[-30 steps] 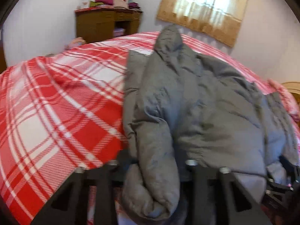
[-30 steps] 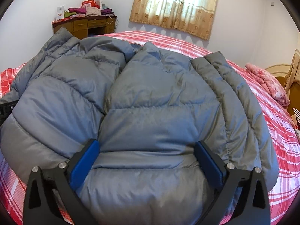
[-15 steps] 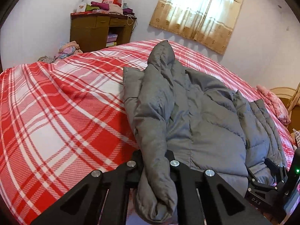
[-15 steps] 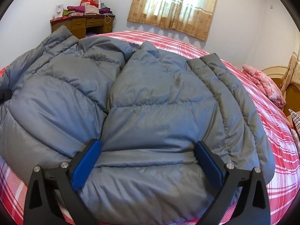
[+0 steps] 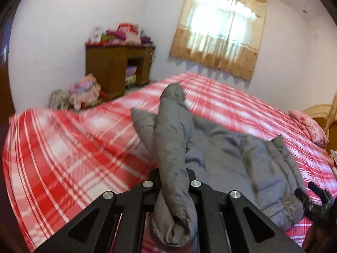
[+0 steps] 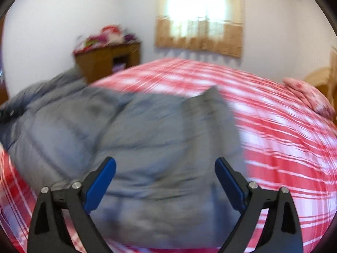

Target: Fold large clothes

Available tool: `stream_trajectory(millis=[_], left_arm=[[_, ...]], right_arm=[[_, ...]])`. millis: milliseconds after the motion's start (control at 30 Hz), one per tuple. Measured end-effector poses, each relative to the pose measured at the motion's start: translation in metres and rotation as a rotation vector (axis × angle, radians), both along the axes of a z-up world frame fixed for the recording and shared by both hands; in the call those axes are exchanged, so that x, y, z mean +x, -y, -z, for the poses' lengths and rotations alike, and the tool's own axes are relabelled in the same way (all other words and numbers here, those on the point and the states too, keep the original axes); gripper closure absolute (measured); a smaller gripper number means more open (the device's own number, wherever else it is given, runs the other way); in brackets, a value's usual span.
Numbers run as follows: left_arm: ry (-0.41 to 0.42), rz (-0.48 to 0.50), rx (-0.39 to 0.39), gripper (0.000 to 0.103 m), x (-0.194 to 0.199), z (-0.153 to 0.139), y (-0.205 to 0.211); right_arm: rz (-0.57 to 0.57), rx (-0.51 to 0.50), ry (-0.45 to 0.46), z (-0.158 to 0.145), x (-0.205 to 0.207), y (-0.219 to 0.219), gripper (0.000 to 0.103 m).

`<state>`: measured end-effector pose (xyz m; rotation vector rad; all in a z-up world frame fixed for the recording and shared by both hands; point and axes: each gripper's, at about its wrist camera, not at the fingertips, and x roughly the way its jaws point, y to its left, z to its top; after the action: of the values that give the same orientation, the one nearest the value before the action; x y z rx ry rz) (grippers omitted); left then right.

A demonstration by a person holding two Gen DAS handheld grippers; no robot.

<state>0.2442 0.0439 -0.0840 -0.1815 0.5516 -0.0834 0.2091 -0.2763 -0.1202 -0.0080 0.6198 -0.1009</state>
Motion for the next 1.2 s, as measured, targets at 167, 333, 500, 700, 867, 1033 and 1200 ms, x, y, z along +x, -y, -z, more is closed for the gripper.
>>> stream_trajectory(millis=[167, 333, 500, 700, 867, 1033, 1200], left_arm=[[0.120, 0.115, 0.112, 0.098, -0.010, -0.046, 0.073], [0.223, 0.329, 0.290, 0.098, -0.016, -0.069, 0.197], [0.202, 0.497, 0.490, 0.098, -0.012, -0.031, 0.311], [0.203, 0.598, 0.819, 0.093, -0.031, 0.054, 0.404], [0.322, 0.637, 0.941, 0.067, -0.068, 0.060, 0.437], [0.430, 0.665, 0.842, 0.023, -0.097, 0.001, 0.429], [0.364, 0.424, 0.759, 0.020, -0.048, -0.050, 0.362]], right_arm=[[0.185, 0.001, -0.087, 0.016, 0.005, 0.093, 0.043], [0.306, 0.017, -0.112, 0.027, -0.003, 0.165, 0.043], [0.407, 0.044, -0.099, 0.023, -0.019, 0.221, 0.042], [0.461, 0.099, -0.079, 0.027, -0.048, 0.259, 0.040], [0.465, 0.152, -0.076, 0.034, -0.049, 0.269, 0.036], [0.469, 0.124, -0.077, 0.027, -0.043, 0.269, 0.036], [0.391, 0.119, -0.079, -0.006, -0.017, 0.249, 0.045]])
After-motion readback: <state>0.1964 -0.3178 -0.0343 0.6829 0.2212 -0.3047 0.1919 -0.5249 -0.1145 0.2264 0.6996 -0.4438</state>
